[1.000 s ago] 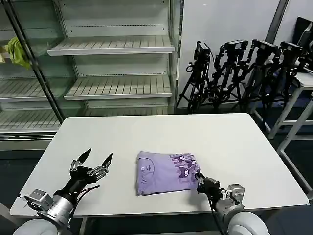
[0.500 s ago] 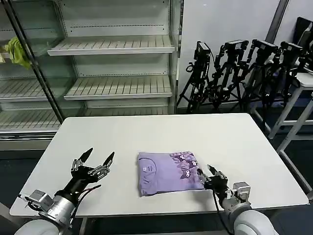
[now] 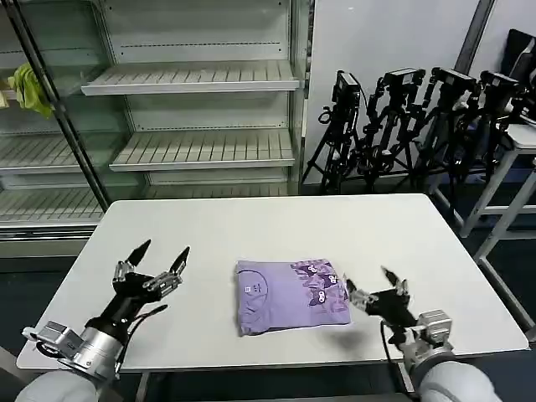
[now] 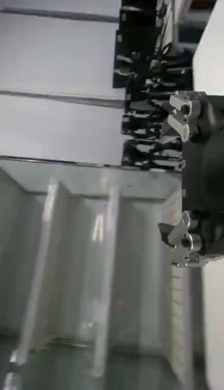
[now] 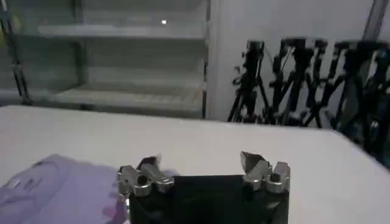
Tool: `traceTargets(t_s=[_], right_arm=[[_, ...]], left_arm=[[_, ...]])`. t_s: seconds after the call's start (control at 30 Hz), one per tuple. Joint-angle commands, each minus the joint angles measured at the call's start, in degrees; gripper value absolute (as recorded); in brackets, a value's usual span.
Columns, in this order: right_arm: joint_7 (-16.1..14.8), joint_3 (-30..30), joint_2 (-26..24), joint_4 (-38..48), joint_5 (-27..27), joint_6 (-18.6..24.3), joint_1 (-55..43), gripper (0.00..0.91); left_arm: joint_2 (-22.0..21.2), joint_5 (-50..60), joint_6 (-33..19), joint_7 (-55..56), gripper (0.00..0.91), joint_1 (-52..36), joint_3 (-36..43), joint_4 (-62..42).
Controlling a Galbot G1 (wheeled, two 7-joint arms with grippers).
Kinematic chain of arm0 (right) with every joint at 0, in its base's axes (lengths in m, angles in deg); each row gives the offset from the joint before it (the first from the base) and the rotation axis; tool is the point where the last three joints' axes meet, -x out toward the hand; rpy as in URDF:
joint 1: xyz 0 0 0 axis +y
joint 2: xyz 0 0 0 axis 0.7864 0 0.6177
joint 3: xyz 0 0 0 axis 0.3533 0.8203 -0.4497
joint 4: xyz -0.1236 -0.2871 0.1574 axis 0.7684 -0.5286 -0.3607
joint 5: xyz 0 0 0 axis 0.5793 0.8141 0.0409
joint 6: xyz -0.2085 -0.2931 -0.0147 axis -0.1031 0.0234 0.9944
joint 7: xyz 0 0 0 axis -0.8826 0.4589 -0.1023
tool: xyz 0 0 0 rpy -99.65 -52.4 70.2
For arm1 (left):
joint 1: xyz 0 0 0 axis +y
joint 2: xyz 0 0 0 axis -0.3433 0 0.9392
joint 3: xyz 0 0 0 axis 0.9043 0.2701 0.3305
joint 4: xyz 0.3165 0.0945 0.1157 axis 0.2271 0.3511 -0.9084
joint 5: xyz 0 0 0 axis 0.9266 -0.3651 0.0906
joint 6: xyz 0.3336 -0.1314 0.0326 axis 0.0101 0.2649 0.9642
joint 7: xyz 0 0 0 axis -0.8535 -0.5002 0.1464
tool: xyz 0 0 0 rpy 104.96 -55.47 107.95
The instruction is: Fold and organize the clothes.
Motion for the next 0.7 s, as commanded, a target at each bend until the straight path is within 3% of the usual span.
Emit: traceTargets(t_s=[0.03,0.33,0.7], right_arm=[[-4.5,-18.5,-3.0,-6.1,7.3,3.4,2.4,0.907],[-6.2,-32.7,-2.3,-8.6,8.7,5.2,8.3,0.907],[-9.4,-34.0,-1.8,-8.3,10.3,8.7,11.0,0.907]], left_arm=[[2.1,1.5,-9.7,0.1,0.907,-3.2,-0.8,-0.6],[5.2,8.5,-13.1,-4.1,0.907,-5.6,-2.6,-1.7],[7.0,4.3,-16.3,-7.7,0.907,-6.1,-2.1,-2.8]])
